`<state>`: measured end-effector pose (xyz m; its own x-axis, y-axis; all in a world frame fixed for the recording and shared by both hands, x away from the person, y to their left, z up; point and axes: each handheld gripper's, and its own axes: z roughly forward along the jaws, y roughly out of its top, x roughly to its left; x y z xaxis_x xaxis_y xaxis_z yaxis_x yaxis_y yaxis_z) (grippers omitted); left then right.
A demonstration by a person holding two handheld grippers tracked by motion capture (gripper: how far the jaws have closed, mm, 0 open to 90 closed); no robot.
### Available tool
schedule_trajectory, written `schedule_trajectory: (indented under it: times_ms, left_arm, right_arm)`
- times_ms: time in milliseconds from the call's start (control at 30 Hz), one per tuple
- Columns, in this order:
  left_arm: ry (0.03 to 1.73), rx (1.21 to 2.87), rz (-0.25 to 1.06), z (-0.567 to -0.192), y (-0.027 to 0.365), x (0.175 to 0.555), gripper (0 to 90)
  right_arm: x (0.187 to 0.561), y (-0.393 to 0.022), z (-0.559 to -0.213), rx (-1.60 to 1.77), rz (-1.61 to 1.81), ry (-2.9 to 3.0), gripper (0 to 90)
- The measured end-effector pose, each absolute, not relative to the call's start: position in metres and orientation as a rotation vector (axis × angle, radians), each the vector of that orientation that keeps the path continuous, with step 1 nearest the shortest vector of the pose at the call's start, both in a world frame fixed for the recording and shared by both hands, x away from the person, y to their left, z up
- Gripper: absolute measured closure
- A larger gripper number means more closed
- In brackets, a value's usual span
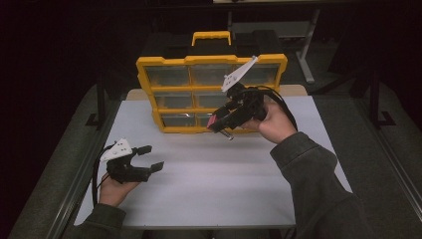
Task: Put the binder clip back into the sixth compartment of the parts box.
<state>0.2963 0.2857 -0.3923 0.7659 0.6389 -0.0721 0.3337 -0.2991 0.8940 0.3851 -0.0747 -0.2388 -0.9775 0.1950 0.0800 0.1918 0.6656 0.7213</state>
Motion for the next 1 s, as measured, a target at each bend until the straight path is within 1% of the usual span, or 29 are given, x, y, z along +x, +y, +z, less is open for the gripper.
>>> schedule_trajectory:
  times_ms: [500, 1000]
  left_arm:
    - [0.739, 1.91, 0.364, -0.392, 0.285, 0.296, 22.0]
    - [0.739, 1.922, 0.364, -0.392, 0.286, 0.296, 22.0]
  right_arm:
    - [0.396, -0.098, -0.208, 0.398, 1.233, 2.803, 48.4]
    - [0.407, -0.12, -0.196, 0.461, 1.215, 2.763, 48.4]
